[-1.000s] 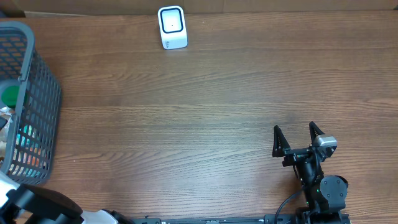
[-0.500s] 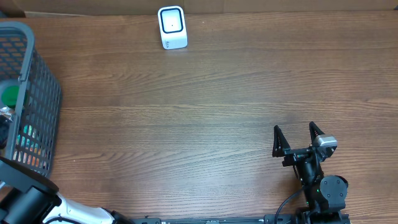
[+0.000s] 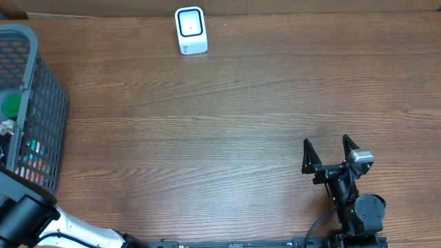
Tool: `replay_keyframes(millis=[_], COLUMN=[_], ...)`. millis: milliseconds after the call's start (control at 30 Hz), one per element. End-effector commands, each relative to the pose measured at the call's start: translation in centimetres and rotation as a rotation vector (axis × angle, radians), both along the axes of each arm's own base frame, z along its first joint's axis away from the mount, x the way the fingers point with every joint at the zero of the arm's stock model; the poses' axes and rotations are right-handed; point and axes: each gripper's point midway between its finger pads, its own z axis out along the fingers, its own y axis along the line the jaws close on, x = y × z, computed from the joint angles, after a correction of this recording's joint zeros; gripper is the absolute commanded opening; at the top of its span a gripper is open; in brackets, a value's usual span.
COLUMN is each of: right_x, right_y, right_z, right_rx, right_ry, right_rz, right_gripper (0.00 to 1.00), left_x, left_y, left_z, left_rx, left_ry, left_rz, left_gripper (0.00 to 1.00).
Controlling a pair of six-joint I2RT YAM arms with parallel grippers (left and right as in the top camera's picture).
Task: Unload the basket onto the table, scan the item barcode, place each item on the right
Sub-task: 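Grasp the brown-and-clear bread bag in the basket with the left gripper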
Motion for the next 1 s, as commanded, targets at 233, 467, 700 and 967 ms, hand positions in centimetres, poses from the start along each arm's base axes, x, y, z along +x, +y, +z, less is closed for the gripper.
replay_keyframes(millis=[233,467,700,967], right_x=[0.0,0.0,0.0,0.0], right_y=[0.0,0.0,0.0,0.0], right_z=[-0.2,-0.2,-0.2,-0.2], right_rx=[0.002,0.002,0.002,0.002], right_ry=[-0.004,-0.004,-0.004,-0.004], right_rz=[-0.004,-0.004,-0.004,-0.004], right_gripper=[1.0,1.0,1.0,1.0], left_x=[-0.7,-0.2,0.5,0.0], left_y=[0.2,0.8,3.2,4.4], left_z=[-2.2,-0.9,3.6,4.2], left_rx=[-0.029,-0.009,0.089,0.147], left_ry=[0.057,0.045,0.046,0.09], left_rz=[-0.018,-0.018,-0.007,-0.017], left_gripper=[0.63,0.47,0.04,0.04])
